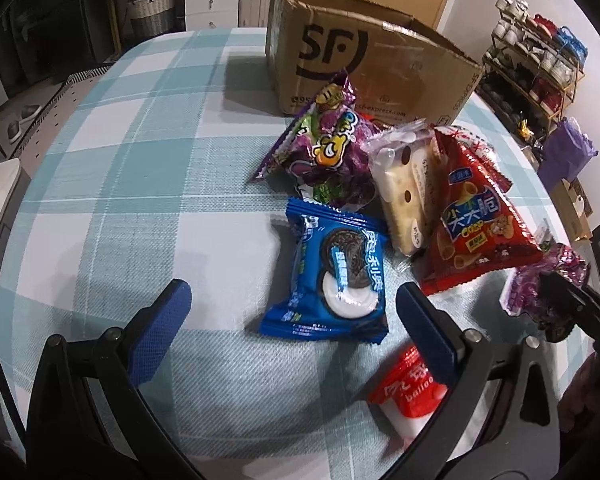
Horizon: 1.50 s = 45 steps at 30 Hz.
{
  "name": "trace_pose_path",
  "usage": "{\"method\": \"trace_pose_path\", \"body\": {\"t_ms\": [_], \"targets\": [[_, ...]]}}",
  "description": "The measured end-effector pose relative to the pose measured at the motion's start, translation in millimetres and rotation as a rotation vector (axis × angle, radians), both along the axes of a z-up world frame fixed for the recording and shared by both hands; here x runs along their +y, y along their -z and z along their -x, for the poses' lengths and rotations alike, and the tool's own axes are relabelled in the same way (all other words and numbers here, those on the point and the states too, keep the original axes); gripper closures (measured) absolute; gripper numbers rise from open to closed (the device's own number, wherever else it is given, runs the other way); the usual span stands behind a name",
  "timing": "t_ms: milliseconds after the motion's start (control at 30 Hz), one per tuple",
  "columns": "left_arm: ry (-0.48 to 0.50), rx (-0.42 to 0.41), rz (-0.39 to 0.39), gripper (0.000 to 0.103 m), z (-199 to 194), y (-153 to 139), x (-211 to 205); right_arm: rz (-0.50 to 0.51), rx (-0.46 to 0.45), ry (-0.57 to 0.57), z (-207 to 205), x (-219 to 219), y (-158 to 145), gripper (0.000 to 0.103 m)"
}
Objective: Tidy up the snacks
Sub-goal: 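Grasp the purple candy bag with the right gripper while the left gripper grasps the blue Oreo pack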
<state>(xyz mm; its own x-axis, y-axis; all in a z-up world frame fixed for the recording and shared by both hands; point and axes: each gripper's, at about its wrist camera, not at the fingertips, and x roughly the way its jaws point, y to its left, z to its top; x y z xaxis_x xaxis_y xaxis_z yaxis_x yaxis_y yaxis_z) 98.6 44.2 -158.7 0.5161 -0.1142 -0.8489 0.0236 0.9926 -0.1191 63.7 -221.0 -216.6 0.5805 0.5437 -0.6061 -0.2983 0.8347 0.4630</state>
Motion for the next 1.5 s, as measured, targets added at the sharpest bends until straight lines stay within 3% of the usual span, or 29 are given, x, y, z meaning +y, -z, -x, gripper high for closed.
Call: {"method": "trace_pose_path", "body": {"t_ms": [533,633,667,767,1267,1500], "targets": [[0.026,0.006,-0.056,0.002,-28,12,-13,-0.005,-0.001,0.039,6,-10,-1,0.068],[0.038,-0.007,-0.082,0.012,-24,11,-16,-0.004,-0.004,0.042,7,-10,-2,0.068],[0.045,-0.014,-0.101,0.020,-22,10,-18,-0.003,-0.005,0.043,8,-10,-3,0.068],[0.096,-0.058,-0.106,0.061,-16,5,-22,0.001,-0.008,0.048,10,-10,-5,0.068],[0.117,-0.050,-0.071,0.061,5,0,-15,0.000,-0.058,0.060,30,-9,-28,0.068],[0.124,-0.081,-0.056,0.061,21,-16,-16,-0.001,-0.076,0.059,38,-8,-39,0.068]]}}
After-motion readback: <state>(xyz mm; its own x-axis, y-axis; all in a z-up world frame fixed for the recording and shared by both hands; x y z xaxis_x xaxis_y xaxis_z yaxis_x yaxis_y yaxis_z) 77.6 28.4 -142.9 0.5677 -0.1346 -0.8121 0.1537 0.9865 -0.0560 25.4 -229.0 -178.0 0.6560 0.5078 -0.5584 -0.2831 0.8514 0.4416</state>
